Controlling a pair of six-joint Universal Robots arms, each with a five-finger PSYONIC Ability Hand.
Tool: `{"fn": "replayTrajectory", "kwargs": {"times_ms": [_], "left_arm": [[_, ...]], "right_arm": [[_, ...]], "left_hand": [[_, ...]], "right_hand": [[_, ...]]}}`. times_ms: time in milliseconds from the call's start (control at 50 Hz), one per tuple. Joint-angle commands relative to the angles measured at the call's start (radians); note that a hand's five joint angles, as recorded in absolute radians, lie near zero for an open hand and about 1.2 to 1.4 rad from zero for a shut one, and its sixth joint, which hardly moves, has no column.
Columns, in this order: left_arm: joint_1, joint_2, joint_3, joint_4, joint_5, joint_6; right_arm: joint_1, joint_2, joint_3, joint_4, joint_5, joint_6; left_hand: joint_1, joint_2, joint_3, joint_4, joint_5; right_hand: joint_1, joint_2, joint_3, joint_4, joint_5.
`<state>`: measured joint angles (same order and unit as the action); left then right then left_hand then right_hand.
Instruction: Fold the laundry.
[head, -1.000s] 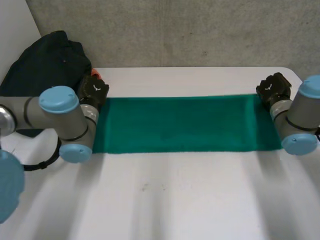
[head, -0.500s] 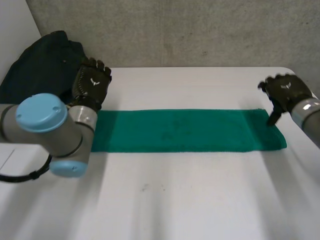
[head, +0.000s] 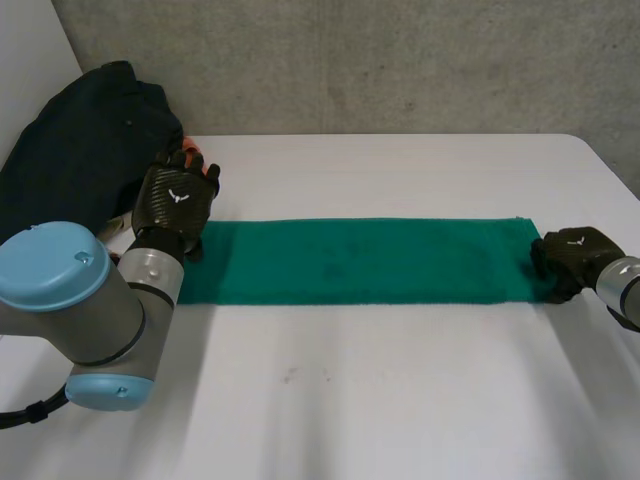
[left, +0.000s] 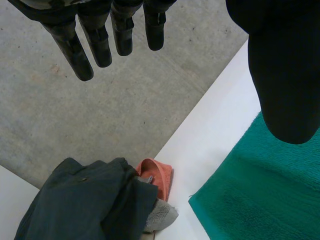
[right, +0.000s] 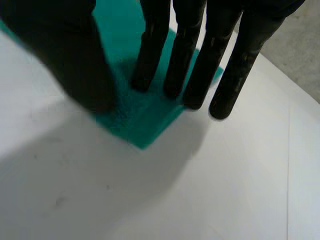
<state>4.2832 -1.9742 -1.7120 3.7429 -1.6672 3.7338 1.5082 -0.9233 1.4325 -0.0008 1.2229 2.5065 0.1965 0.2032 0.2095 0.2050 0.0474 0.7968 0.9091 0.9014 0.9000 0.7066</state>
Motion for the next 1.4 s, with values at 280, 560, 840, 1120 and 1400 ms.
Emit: {"fn": "replayTrajectory", "kwargs": {"times_ms": [280, 560, 840, 1120, 1400], "left_arm": [[0.004, 0.109, -0.046, -0.008, -0.008, -0.005], [0.012, 0.120, -0.060, -0.009, -0.009, -0.009], [0.010, 0.118, -0.072, -0.009, -0.005, -0.009], [0.012, 0.114, -0.072, -0.009, -0.002, -0.009], [0.013, 0.127, -0.072, -0.008, -0.005, -0.009]], "right_arm": [[-0.218, -0.120, 0.011, -0.117, 0.115, -0.251], [-0.125, -0.195, 0.054, -0.114, -0.098, 0.023], [-0.137, -0.048, 0.037, -0.073, -0.203, 0.031], [-0.129, 0.041, -0.012, -0.074, -0.169, -0.031], [-0.266, -0.042, -0.046, -0.088, -0.071, -0.075]], "left_hand": [[-0.022, -0.029, -0.035, -0.030, -0.047], [-0.022, -0.029, -0.035, -0.030, -0.047], [-0.022, -0.029, -0.035, -0.030, -0.047], [-0.021, -0.028, -0.034, -0.030, -0.047], [-0.021, -0.028, -0.034, -0.030, -0.047]], "right_hand": [[0.599, 0.487, 0.495, 0.496, 0.515], [-0.265, -0.378, -0.370, -0.369, -0.350], [-0.210, -0.322, -0.314, -0.313, -0.294], [0.188, 0.076, 0.084, 0.085, 0.104], [0.599, 0.487, 0.495, 0.496, 0.515]]}}
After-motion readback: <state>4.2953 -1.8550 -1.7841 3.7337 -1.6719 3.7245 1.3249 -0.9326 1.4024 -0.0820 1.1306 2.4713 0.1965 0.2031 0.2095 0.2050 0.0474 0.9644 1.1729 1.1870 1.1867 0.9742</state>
